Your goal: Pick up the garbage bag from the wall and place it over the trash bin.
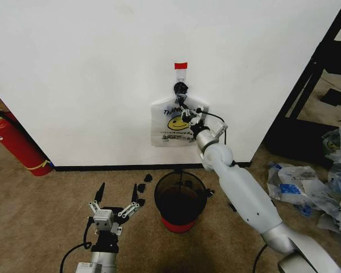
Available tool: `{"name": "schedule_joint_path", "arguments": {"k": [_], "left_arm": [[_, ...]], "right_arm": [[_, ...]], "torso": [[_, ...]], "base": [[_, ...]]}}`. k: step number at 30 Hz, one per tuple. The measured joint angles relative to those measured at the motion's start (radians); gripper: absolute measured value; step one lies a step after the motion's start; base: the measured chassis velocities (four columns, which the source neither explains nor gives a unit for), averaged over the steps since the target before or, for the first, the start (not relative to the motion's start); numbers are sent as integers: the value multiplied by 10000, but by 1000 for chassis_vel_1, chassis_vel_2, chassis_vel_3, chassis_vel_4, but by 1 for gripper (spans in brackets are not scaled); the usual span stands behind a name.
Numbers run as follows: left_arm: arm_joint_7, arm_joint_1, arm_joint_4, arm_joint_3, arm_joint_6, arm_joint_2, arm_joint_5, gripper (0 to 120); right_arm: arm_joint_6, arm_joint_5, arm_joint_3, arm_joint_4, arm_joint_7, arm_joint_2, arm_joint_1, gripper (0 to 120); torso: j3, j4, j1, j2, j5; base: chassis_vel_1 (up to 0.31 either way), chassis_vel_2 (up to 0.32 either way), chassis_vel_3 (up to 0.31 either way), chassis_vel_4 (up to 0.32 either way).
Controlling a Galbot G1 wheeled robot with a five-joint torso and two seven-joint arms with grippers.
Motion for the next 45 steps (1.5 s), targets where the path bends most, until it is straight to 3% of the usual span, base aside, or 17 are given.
{"name": "schedule_joint_path", "arguments": {"k": [22, 45], "left_arm": [[-167, -420, -100, -90, 546, 256, -723, 100], [-134, -616, -105, -17, 589, 573, -946, 100]], "right_arm": [[241, -1834, 376, 2252, -311, -1001, -2426, 0], [435, -3284, 1242, 4456, -752, -1283, -5773, 0]], "torso": [[-1, 1, 0, 0, -1], [-1, 1, -1, 0, -1]], "base": [[0, 0, 0, 0], [0, 0, 0, 0]]}}
